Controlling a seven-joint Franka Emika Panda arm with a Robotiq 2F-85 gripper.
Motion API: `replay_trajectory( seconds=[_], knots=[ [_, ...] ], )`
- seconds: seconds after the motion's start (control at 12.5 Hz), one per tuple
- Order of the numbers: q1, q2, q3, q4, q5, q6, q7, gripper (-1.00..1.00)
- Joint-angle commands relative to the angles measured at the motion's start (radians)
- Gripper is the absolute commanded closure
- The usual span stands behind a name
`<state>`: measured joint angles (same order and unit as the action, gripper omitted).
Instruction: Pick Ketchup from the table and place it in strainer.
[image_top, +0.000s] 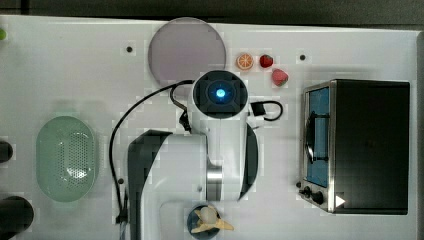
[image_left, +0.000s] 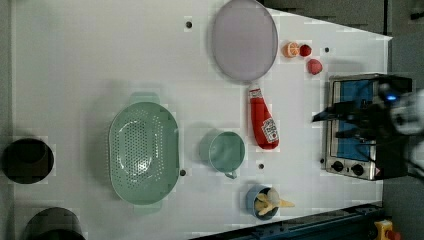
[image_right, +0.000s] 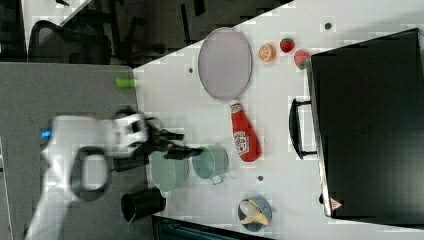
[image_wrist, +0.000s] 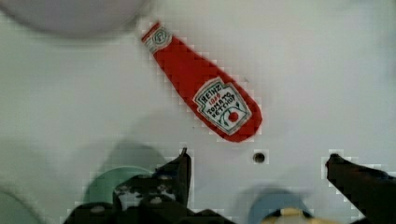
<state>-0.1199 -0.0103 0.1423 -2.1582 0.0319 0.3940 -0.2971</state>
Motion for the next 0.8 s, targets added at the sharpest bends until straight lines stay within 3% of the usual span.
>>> replay_trajectory(
  seconds=[0.08,0.48,0.8],
  knots=[
    [0.001,0.022,0.008,-0.064,-0.003,0.129,-0.266,-1.00],
    [0.006,0.157,0.008,-0.134,-0.004,0.331,-0.569,-1.00],
    [0.008,0.262,0.007,-0.152,-0.041,0.460,-0.627,-1.00]
  ],
)
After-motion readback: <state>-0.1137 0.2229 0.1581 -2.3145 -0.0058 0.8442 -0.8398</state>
